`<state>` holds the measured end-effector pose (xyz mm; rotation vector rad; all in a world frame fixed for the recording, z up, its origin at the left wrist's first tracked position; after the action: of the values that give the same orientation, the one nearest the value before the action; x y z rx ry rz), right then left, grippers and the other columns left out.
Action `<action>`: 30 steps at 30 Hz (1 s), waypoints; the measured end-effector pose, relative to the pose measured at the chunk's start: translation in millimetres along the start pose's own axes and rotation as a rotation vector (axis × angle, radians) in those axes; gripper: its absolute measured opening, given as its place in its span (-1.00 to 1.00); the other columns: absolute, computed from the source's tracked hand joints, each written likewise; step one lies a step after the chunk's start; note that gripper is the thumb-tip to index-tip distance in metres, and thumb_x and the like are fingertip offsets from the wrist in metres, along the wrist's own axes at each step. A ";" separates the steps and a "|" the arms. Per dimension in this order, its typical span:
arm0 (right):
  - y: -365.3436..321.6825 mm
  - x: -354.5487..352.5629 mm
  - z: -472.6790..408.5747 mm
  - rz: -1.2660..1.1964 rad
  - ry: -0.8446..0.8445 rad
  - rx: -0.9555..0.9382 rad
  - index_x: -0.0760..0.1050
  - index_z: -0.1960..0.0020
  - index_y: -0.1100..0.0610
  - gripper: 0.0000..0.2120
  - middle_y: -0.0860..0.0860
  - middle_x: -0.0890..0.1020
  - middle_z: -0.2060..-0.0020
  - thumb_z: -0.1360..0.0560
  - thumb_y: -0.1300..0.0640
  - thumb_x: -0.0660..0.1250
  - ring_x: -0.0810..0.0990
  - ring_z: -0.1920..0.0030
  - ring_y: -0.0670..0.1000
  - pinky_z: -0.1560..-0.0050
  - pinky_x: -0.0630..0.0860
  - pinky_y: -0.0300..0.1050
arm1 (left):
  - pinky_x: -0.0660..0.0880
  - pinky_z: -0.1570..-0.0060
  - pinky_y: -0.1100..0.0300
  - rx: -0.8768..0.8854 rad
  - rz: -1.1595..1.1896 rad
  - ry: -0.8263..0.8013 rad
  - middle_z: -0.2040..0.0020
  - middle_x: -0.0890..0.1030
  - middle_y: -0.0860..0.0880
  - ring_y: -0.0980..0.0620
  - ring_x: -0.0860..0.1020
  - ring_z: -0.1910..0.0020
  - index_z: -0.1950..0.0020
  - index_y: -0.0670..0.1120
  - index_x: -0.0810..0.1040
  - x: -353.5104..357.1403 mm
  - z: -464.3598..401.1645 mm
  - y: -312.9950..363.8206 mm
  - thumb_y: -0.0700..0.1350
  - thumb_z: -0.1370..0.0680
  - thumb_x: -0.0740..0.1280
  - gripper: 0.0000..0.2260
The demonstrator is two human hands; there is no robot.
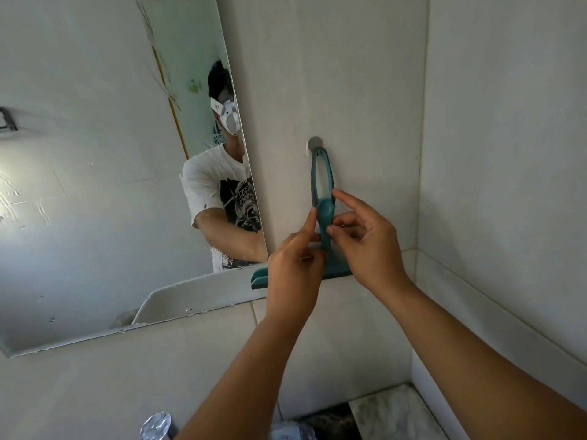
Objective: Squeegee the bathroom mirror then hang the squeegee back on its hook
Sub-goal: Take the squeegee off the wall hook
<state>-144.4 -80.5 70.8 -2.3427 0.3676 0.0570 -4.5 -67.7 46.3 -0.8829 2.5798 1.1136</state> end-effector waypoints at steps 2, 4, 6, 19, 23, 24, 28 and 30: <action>-3.1 -2.1 1.8 -0.002 0.006 -0.007 0.42 -0.40 -0.02 -0.48 -0.15 0.64 0.14 -0.48 0.26 0.40 0.63 0.07 -0.18 -0.01 0.50 -0.44 | 0.61 -0.07 0.22 -0.008 0.026 -0.022 -0.03 0.66 0.02 0.10 0.64 0.04 -0.51 0.18 0.28 -1.1 0.3 0.2 -0.34 -0.56 0.37 -0.35; -9.0 -4.0 4.1 0.002 0.007 -0.010 0.41 -0.40 -0.04 -0.47 -0.15 0.64 0.14 -0.48 0.25 0.41 0.64 0.08 -0.17 -0.02 0.50 -0.45 | 0.63 -0.07 0.13 -0.008 0.052 -0.051 -0.05 0.65 0.00 0.09 0.64 0.02 -0.51 0.19 0.27 -3.5 1.8 4.5 -0.34 -0.56 0.36 -0.35; -16.7 -5.5 6.2 0.005 0.007 -0.010 0.40 -0.40 -0.05 -0.47 -0.14 0.64 0.14 -0.48 0.24 0.41 0.65 0.09 -0.15 -0.02 0.50 -0.44 | 0.64 -0.05 0.11 -0.016 0.073 -0.069 -0.06 0.63 0.01 0.10 0.63 0.02 -0.49 0.23 0.25 -8.4 4.3 11.4 -0.34 -0.57 0.35 -0.33; -84.9 13.1 62.4 0.033 -0.160 -0.005 0.38 -0.39 -0.05 -0.45 -0.10 0.67 0.06 -0.45 0.14 0.45 0.67 0.09 -0.12 0.02 0.57 -0.33 | 0.59 0.15 0.32 -0.114 0.212 -0.225 0.00 0.60 0.07 0.15 0.62 0.07 -0.48 0.17 0.36 -90.0 57.9 34.0 -0.29 -0.55 0.40 -0.40; -114.2 32.1 81.8 0.203 -0.301 -0.088 0.39 -0.39 -0.03 -0.47 -0.10 0.62 0.16 -0.47 0.13 0.44 0.61 0.24 -0.13 0.12 0.59 -0.33 | 0.59 0.19 0.34 -0.142 0.126 -0.283 -0.01 0.60 0.06 0.18 0.61 0.08 -0.37 0.27 0.40 -132.1 80.7 25.6 -0.29 -0.55 0.40 -0.43; -123.7 36.9 85.9 0.273 -0.322 -0.146 0.41 -0.39 -0.01 -0.48 -0.11 0.58 0.18 -0.47 0.13 0.44 0.57 0.26 -0.12 0.13 0.59 -0.30 | 0.60 0.19 0.33 -0.142 0.102 -0.292 -0.02 0.59 0.06 0.18 0.60 0.06 -0.36 0.29 0.41 -142.5 86.2 22.7 -0.30 -0.54 0.41 -0.42; -162.6 56.8 100.3 0.639 -0.322 -0.523 0.49 -0.33 0.02 -0.48 0.02 0.59 -0.05 -0.40 0.02 0.50 0.52 -0.01 0.02 -0.06 0.52 -0.05 | 0.66 0.08 0.16 -0.179 -0.002 -0.367 -0.04 0.61 0.07 0.06 0.62 0.06 -0.42 0.23 0.44 -178.5 106.7 8.7 -0.30 -0.53 0.42 -0.41; -174.6 70.8 106.5 0.777 -0.362 -0.663 0.51 -0.32 0.01 -0.47 0.04 0.58 -0.18 -0.38 -0.06 0.50 0.51 -0.20 0.10 -0.21 0.43 0.06 | 0.67 0.07 0.15 -0.168 -0.064 -0.420 -0.01 0.62 0.10 0.06 0.62 0.08 -0.44 0.22 0.44 -194.9 116.5 4.9 -0.30 -0.53 0.41 -0.41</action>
<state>-20.6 94.1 102.7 -2.5766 1.1885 1.0999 142.8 105.2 45.0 -0.6712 2.1295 1.3468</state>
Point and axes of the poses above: each hand's wrist, its own z-axis away from the middle knuckle, its own x-axis out of the palm, y = z × x, the point moved 7 cm from there along -z, towards the middle knuckle
